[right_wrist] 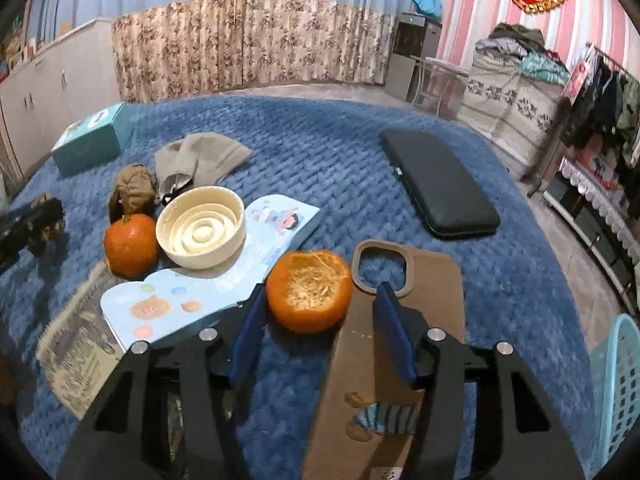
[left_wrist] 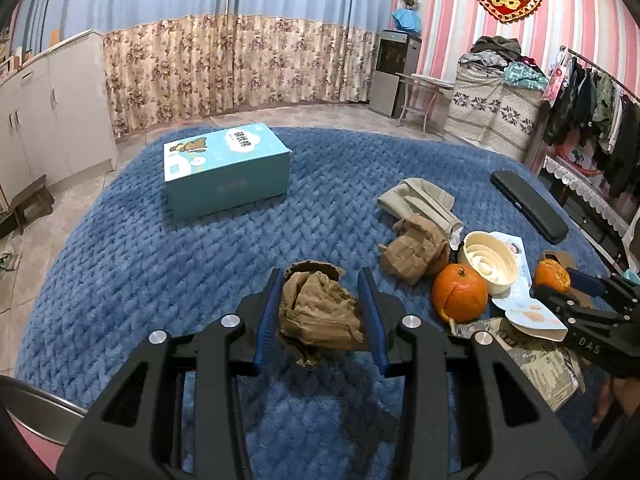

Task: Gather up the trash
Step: 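Grasp the brown crumpled paper with the left tool while the right tool grasps the orange peel, then carry the brown paper and orange peel over the blue basket and open both tools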

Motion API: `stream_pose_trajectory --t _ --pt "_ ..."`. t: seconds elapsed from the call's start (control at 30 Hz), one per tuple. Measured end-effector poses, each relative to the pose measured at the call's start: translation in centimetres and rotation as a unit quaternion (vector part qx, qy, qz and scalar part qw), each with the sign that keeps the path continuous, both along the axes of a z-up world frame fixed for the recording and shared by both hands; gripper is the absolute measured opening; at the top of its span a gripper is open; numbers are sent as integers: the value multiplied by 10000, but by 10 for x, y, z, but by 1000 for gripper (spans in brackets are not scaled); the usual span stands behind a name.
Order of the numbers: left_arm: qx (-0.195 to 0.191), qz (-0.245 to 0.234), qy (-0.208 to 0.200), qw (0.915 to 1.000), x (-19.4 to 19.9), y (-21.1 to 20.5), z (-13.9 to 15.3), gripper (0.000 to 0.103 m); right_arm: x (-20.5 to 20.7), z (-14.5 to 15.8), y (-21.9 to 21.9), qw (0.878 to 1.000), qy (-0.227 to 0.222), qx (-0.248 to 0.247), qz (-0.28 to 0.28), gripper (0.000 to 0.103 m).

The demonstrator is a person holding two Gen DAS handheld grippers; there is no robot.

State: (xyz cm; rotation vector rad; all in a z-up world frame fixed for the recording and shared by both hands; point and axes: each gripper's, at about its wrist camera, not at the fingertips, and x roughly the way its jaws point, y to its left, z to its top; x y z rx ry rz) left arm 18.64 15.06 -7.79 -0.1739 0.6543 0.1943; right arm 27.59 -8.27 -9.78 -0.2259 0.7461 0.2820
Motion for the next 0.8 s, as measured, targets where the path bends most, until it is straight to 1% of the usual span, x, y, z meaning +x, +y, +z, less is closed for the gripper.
stream_pose_trajectory --t 0.03,0.13,0.27,0.37,0.5,0.53,0.63,0.7,0.8 --pt "8 -6 -3 10000 0 0 0 37 -2 2 0 10000 -13 36 50 37" --pt "6 -1 3 10000 0 -1 0 37 -6 9 -4 9998 -106 152 88 35" --pt "-16 -14 15 10000 0 0 0 37 -21 33 -26 9985 -356 415 50 35" --pt "4 4 10 10000 0 -1 0 37 -34 54 -56 9976 -529 438 -86 35" --pt "295 75 -94 9995 -2 -8 7 37 -53 71 -103 9964 -668 333 -403 35" --pt "358 87 -144 9992 -2 -13 12 37 -57 74 -115 9959 -701 283 -497 35" --pt "269 31 -298 9992 -2 -24 30 37 -70 82 -151 9933 -823 142 -797 35" --pt "242 -85 -475 9985 -3 -39 47 37 -78 85 -175 9906 -916 147 -1010 35" --pt "329 -311 -700 9965 -4 -68 66 37 -89 82 -207 9850 -1087 28 -1340 35"
